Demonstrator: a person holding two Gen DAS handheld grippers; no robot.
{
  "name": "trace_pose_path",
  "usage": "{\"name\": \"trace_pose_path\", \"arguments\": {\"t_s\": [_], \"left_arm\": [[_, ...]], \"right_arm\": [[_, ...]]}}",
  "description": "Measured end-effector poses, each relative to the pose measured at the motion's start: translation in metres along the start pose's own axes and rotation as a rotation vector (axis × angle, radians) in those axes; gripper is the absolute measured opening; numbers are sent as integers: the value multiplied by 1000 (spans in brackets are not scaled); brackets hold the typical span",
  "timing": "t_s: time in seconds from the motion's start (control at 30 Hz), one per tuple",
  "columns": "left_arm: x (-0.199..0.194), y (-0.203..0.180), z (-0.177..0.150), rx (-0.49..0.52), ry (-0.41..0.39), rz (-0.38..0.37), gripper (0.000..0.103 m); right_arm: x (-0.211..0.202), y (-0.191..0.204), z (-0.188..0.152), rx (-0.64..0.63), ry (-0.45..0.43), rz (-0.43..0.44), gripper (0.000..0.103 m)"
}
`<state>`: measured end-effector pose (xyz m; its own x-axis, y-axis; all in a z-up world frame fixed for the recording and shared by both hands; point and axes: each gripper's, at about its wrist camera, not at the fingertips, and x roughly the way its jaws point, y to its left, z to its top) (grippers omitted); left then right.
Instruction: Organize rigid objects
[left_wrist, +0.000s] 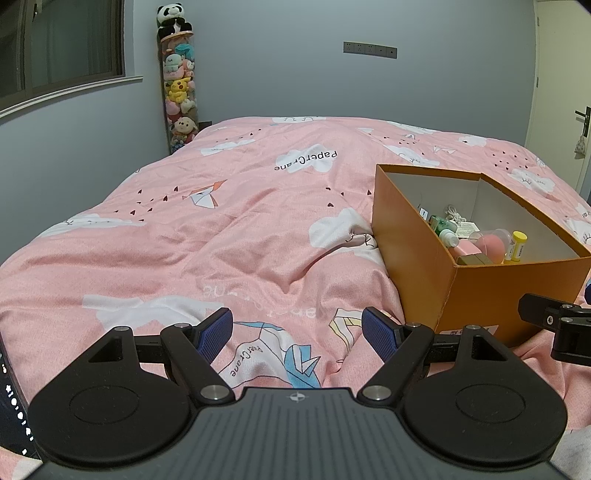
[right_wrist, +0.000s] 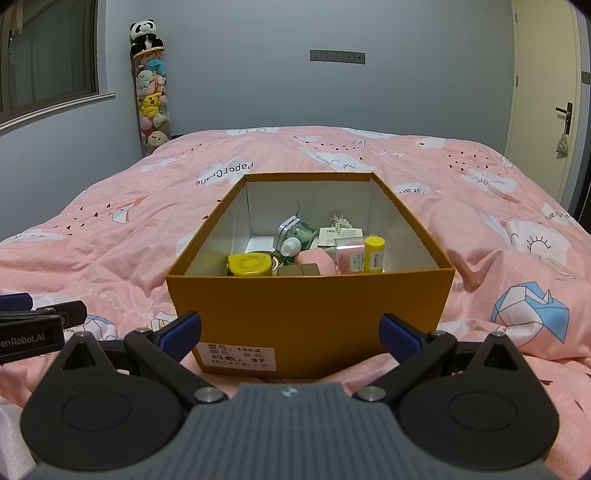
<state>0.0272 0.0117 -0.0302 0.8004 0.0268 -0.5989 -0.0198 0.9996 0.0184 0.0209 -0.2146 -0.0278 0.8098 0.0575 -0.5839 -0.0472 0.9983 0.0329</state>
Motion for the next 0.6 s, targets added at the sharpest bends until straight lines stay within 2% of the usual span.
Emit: {"name": "trace_pose_path", "arguments": {"t_s": [0.6], "left_arm": [[-2, -4, -2, 2, -5, 2, 93]], "right_arm": [[0, 1, 0, 0, 1, -1, 100]]}}
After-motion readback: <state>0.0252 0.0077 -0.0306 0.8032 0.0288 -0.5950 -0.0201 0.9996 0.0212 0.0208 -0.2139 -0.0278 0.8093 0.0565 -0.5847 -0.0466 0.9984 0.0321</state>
